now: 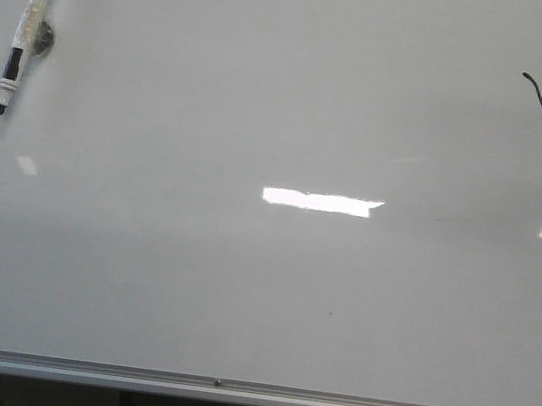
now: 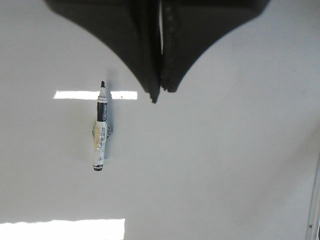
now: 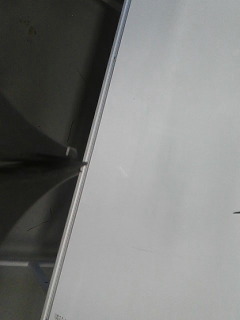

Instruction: Write number 1 on whiteboard

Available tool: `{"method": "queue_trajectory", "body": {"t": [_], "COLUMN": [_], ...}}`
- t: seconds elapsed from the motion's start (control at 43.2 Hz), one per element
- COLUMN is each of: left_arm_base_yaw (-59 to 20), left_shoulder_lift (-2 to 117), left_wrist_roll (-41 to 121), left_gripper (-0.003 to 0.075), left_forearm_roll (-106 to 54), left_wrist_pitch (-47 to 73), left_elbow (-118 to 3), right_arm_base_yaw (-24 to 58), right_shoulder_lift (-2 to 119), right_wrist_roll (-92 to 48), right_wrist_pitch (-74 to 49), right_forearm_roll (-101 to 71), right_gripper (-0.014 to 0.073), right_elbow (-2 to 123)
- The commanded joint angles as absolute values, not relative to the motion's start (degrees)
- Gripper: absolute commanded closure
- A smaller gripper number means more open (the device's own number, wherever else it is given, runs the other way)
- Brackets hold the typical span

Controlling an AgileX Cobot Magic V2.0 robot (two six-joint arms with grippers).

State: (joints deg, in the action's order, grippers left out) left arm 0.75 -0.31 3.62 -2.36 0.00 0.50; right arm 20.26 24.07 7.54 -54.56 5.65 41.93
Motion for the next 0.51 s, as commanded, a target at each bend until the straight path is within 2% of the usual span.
{"method": "queue_trajectory", "body": {"t": [0.0,0.486], "left_arm_base_yaw": [0.00,-1.94], "left_shoulder_lift": [-1.39,-1.39], "left_wrist_roll": [2.97,2.97], "left_gripper": [0.0741,0.0741], "left_forearm_roll": [-2.45,-1.99], "left_wrist_pitch": [-4.93,-4.93], "left_elbow": [1.86,1.86], "right_arm_base_yaw": [20.02,20.02], "right_shoulder_lift": [24.45,24.45], "right_wrist_roll": [7.49,7.49], "right_wrist_pitch": [-50.35,-50.35], "right_forearm_roll": [6.36,6.36], "right_gripper": [0.0663,0.0663], "right_elbow": [43.21,43.21]}}
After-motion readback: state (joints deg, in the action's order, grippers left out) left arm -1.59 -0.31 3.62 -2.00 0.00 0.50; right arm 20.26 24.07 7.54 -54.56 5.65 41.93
